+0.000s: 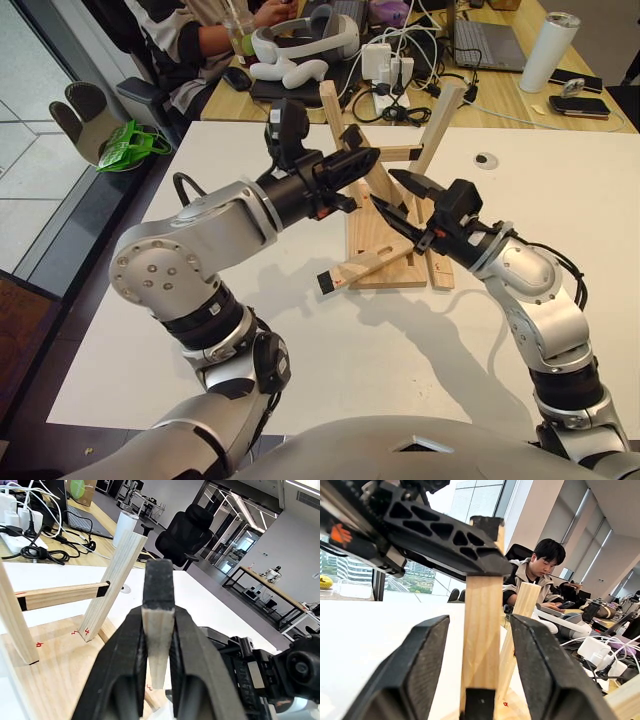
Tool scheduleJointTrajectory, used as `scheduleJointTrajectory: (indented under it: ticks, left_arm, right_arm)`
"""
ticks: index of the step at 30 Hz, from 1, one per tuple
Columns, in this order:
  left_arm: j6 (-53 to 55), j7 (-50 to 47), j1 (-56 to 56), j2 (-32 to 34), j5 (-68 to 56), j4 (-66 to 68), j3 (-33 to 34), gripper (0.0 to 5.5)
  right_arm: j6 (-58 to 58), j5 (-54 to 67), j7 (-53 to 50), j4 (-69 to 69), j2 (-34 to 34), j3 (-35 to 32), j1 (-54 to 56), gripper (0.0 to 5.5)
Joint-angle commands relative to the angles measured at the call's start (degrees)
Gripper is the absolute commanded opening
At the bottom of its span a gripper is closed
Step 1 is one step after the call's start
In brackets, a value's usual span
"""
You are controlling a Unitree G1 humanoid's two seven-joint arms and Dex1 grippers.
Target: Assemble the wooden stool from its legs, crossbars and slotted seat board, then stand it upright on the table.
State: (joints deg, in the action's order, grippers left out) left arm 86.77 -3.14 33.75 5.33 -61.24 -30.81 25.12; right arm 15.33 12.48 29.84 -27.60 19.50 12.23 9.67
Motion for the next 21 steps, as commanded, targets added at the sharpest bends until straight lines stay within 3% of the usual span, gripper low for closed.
scheduleJointTrajectory:
  ticks: [1, 4, 7, 10, 15, 21]
  left_arm:
    - [-7.50, 3.21, -3.05, 8.73, 7.57, -1.55, -5.65, 0.41]
    - [-16.53, 9.18, -7.35, 11.95, 11.73, -5.07, -11.12, 0.41]
    - [-24.66, 14.05, -10.85, 10.79, 13.74, -7.79, -16.86, 0.40]
    - [-30.83, 17.85, -13.33, 10.74, 16.36, -9.15, -22.84, 0.40]
    - [-42.64, 28.44, -17.47, 20.51, 30.90, -6.51, -39.14, 0.40]
    - [-51.89, 30.87, -17.26, 20.27, 41.06, 1.40, -45.56, 0.40]
  right_arm:
    - [5.42, 6.36, -4.76, 2.24, -3.50, -7.64, 1.87, 2.90]
    - [13.94, 16.27, -9.69, 5.19, -6.16, -16.63, 4.83, 2.95]
    - [19.95, 20.01, -15.21, 8.37, -6.77, -21.95, 7.42, 2.95]
    - [23.19, 21.25, -17.13, 9.04, -6.57, -22.78, 8.17, 2.95]
    - [26.80, 24.32, -18.96, 8.25, -7.82, -23.49, 8.90, 2.95]
    - [29.14, 26.29, -19.87, 7.50, -7.96, -23.67, 9.45, 2.95]
